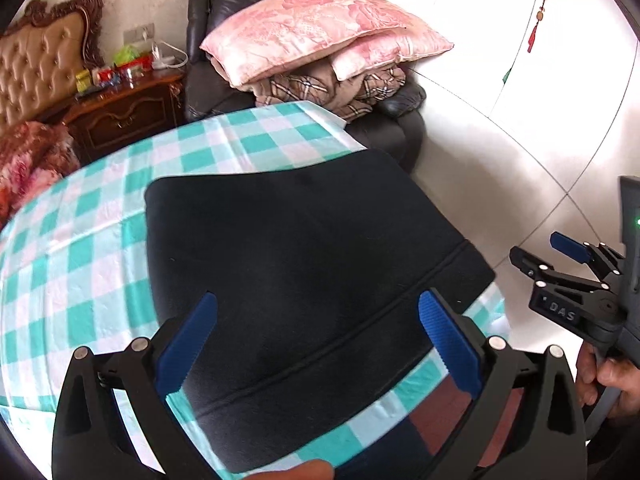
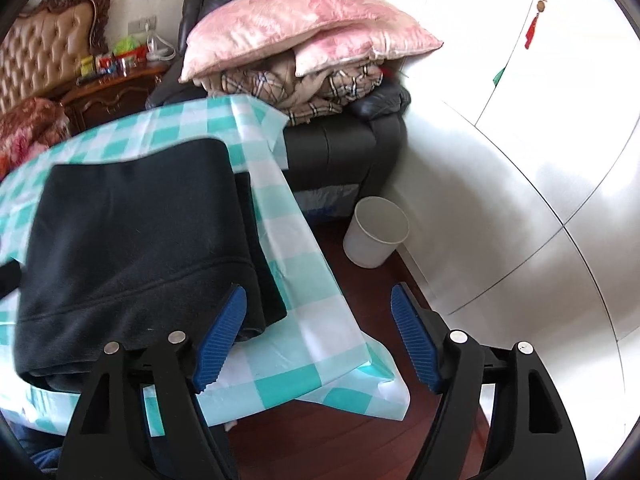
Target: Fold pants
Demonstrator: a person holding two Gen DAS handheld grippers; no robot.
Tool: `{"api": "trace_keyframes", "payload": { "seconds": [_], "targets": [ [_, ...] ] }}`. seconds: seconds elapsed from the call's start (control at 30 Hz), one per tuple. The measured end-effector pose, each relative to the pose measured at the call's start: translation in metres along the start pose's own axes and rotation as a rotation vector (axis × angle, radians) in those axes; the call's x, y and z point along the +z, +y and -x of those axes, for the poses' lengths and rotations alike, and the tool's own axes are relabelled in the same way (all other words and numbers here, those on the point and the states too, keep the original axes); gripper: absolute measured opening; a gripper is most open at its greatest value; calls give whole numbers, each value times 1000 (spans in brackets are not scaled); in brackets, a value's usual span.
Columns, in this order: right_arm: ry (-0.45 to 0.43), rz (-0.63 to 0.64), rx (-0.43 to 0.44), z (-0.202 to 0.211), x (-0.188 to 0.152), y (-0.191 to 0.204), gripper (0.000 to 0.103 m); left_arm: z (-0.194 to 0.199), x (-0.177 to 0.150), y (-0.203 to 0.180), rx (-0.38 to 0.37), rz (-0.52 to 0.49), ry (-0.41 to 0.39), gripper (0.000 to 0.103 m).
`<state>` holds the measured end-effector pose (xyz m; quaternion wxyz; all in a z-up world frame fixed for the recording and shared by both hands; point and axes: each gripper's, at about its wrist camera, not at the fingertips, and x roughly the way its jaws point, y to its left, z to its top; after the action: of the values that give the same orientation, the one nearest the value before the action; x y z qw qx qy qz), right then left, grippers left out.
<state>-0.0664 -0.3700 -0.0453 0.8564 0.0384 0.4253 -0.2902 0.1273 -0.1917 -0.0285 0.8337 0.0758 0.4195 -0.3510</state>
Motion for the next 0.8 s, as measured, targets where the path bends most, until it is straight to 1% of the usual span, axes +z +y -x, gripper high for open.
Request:
{"api": "trace_keyframes", "payload": {
  "seconds": [0.13, 0.27, 0.37, 0.8],
  "targets": [
    [-36, -20, 71, 23, 7, 8, 72, 3, -2, 1, -12, 23, 20, 101],
    [-65, -20, 120, 36, 12, 20, 72, 11, -4, 3, -5, 38, 12, 101],
    [-62, -16, 137, 36, 12, 25, 72, 13, -5, 6, -1, 47, 9, 101],
    [-66, -14, 139, 38, 11, 26, 72, 16, -7, 6, 2, 51, 4, 101]
  ]
}}
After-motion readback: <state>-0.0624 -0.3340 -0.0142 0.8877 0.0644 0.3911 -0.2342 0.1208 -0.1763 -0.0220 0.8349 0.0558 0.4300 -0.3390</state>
